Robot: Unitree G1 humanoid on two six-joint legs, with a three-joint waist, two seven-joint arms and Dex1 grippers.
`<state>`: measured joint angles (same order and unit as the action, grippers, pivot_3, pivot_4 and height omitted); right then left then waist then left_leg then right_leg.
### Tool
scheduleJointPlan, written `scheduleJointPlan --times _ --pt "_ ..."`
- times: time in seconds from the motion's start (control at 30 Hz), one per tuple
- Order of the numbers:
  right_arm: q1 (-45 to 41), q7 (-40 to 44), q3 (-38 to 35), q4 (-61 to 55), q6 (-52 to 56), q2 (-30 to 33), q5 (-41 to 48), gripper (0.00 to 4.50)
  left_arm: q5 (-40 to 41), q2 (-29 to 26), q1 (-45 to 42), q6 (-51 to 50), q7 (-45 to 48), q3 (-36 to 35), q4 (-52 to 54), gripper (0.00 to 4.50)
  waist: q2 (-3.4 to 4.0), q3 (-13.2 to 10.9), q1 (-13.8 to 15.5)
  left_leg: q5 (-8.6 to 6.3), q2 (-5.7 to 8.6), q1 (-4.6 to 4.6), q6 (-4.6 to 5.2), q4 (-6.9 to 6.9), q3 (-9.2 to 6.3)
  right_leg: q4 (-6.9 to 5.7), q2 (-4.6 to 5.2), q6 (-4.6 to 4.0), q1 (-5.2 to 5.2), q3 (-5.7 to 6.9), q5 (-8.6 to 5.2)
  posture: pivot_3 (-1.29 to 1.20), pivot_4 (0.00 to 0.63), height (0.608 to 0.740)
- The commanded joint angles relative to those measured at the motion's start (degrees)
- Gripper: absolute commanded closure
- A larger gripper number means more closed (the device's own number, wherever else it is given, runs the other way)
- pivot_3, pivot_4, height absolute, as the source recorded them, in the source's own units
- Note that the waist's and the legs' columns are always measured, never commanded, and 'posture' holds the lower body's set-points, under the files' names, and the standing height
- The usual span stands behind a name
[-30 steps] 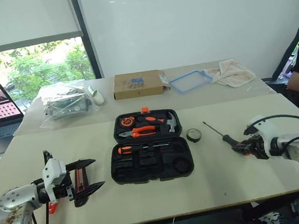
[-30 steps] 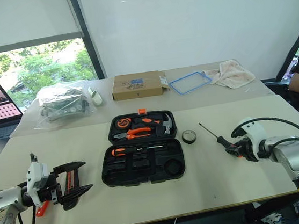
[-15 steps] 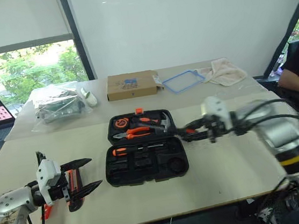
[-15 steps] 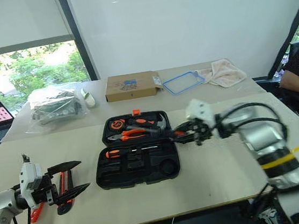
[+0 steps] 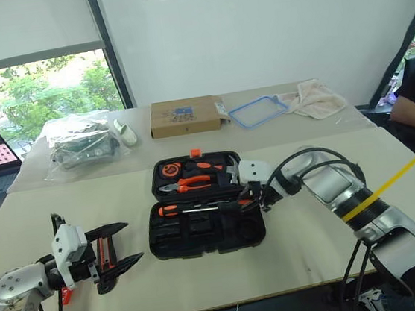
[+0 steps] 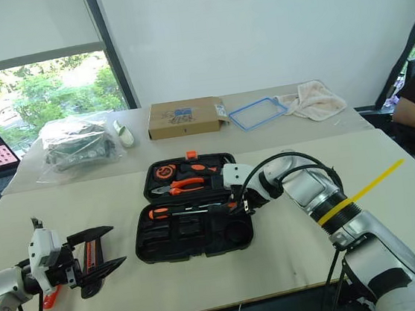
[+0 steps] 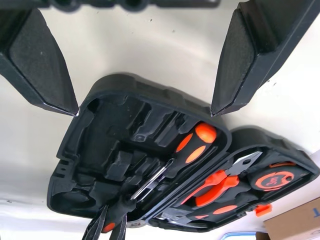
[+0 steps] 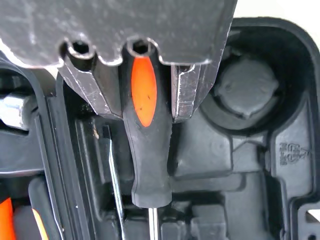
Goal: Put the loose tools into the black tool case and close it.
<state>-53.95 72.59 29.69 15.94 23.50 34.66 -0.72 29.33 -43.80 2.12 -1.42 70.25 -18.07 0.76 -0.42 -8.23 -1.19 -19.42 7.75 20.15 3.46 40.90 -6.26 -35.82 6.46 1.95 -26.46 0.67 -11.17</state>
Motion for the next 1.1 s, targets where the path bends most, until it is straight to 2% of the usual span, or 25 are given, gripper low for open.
scheduleJointPlan --times 0.03,0.57,0.6,0.63,0.73,0.97,1.07,1.1 --pt "-1.25 1.10 0.44 1.04 -0.92 -0.29 -2.42 3.43 0.77 -0.21 0.29 0.08 -0.56 -1.19 1.77 0.00 0.00 0.00 0.02 0.00 0.00 0.00 0.00 0.04 0.00 0.01 0.00 -0.01 0.00 -0.01 0.00 0.00 0.150 0.740" --pt "-2.24 0.67 -0.40 5.46 -1.64 -4.84 -5.75 3.43 0.53 -0.10 0.64 0.37 -1.53 -0.97 2.22 0.00 0.00 0.00 -0.11 0.00 -0.03 -0.01 -0.01 0.06 0.00 -0.03 -0.04 -0.05 -0.02 -0.01 0.03 0.00 0.150 0.740" --pt "-2.24 2.87 -0.26 5.21 -2.69 -4.11 -5.20 2.93 0.51 -0.05 0.64 0.37 -1.62 -0.94 2.23 0.00 0.00 0.00 -0.13 0.00 -0.03 -0.01 -0.01 0.06 0.00 -0.03 -0.04 -0.05 -0.01 -0.01 0.03 0.00 0.150 0.740" --pt "-2.79 1.01 -2.00 6.08 -4.61 -4.79 -4.63 2.43 0.48 -0.02 0.56 0.38 -1.69 -0.91 2.14 0.00 0.01 0.00 -0.09 0.00 -0.03 -0.01 -0.01 0.06 0.00 -0.03 -0.03 -0.05 -0.01 -0.01 0.03 0.00 0.150 0.740" --pt "-4.17 3.20 -5.11 5.52 -4.94 -4.40 -1.84 1.57 0.40 0.00 0.47 0.39 -1.86 -0.87 1.98 0.00 0.01 -0.01 0.01 0.00 0.00 0.00 -0.01 0.06 -0.01 -0.03 -0.03 -0.05 -0.02 0.00 0.03 0.00 0.150 0.740" --pt "-6.99 10.47 -8.37 5.44 -2.59 -1.69 2.57 1.57 0.20 -0.09 0.61 0.35 -2.50 -1.17 1.69 0.00 0.03 -0.02 -0.20 0.00 -0.02 0.01 -0.01 0.03 -0.01 -0.01 -0.02 -0.05 -0.03 0.00 0.03 0.00 0.150 0.740" --pt "-6.45 7.72 -8.98 7.26 -4.10 -3.74 2.22 2.31 0.20 -0.12 0.81 0.35 -2.62 -1.19 1.67 0.00 0.02 -0.01 -0.22 0.00 -0.04 0.00 -0.02 0.04 0.00 -0.02 -0.03 -0.05 -0.02 -0.02 0.03 0.00 0.150 0.740" --pt "-5.94 7.24 -8.74 7.45 -4.69 -4.41 1.91 2.70 0.19 -0.17 0.80 0.29 -2.64 -1.16 1.67 0.00 0.02 -0.01 -0.26 0.00 -0.05 0.00 -0.02 0.03 0.00 -0.02 -0.04 -0.07 -0.02 -0.02 0.04 0.00 0.150 0.740"
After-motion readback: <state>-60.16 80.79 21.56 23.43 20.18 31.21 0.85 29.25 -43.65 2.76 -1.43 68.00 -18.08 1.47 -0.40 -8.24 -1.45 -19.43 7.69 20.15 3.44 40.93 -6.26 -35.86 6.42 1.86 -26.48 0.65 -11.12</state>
